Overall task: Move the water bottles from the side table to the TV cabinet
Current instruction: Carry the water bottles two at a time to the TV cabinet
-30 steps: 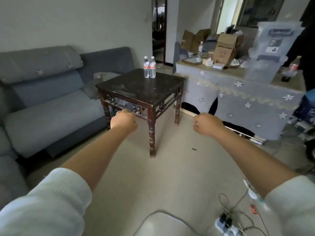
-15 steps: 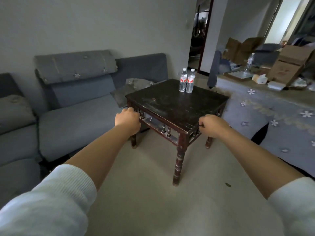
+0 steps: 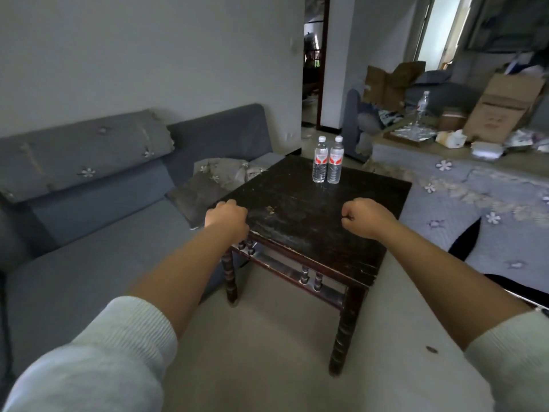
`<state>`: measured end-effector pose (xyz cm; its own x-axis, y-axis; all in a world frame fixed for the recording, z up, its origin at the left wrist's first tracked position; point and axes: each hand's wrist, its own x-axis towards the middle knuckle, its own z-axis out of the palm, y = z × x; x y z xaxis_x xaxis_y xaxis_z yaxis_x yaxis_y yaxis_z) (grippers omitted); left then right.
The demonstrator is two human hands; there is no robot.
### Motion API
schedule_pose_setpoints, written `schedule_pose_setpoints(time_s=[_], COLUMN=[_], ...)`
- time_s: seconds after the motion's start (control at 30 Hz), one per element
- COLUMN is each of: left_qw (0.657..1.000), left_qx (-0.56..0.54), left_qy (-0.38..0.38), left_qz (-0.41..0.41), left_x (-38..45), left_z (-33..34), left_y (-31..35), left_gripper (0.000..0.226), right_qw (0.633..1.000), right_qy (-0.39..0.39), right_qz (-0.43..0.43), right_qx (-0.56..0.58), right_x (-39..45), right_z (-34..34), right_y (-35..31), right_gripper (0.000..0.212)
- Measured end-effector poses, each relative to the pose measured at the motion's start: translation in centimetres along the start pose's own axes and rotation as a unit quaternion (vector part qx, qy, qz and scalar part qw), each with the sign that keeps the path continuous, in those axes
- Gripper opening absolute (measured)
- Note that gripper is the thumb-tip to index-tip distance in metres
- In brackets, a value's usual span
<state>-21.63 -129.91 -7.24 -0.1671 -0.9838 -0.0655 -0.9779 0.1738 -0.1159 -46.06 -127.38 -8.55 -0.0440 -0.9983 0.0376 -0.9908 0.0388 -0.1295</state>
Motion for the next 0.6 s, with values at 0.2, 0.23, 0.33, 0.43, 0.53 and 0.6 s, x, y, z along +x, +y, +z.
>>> schedule_pose_setpoints(time_s=[0.2,0.23,0.33,0.43,0.53,0.6], left_qw=[0.998,0.997,0.996,0.995,0.993,0.992], left_qx=[-0.011,-0.010,-0.001,-0.001,0.001,0.004], left_qy=[-0.001,-0.002,-0.001,-0.008,-0.012,-0.011], left_qz=[0.064,0.072,0.090,0.104,0.115,0.122], left_x=[10.3,12.0,18.1,25.0,31.6,35.0], left_z=[-0.2,-0.2,-0.5,-1.2,-2.3,-2.7], left_y=[1.0,1.2,2.3,3.8,5.2,5.9], left_gripper=[0.039,0.039,0.039,0.038,0.038,0.038], right_qw=[0.999,0.999,0.999,0.998,0.995,0.993], right_qy=[-0.011,-0.012,-0.005,-0.002,0.007,0.015], right_qz=[0.037,0.040,0.053,0.067,0.083,0.094], right_qx=[-0.012,-0.011,-0.012,0.016,0.049,0.064], right_x=[9.0,10.5,15.7,22.0,28.3,31.6], right_z=[0.0,0.0,0.0,-0.4,-1.1,-1.5], right_y=[1.2,1.7,3.4,5.8,8.3,9.5], right_gripper=[0.026,0.026,0.027,0.026,0.023,0.021])
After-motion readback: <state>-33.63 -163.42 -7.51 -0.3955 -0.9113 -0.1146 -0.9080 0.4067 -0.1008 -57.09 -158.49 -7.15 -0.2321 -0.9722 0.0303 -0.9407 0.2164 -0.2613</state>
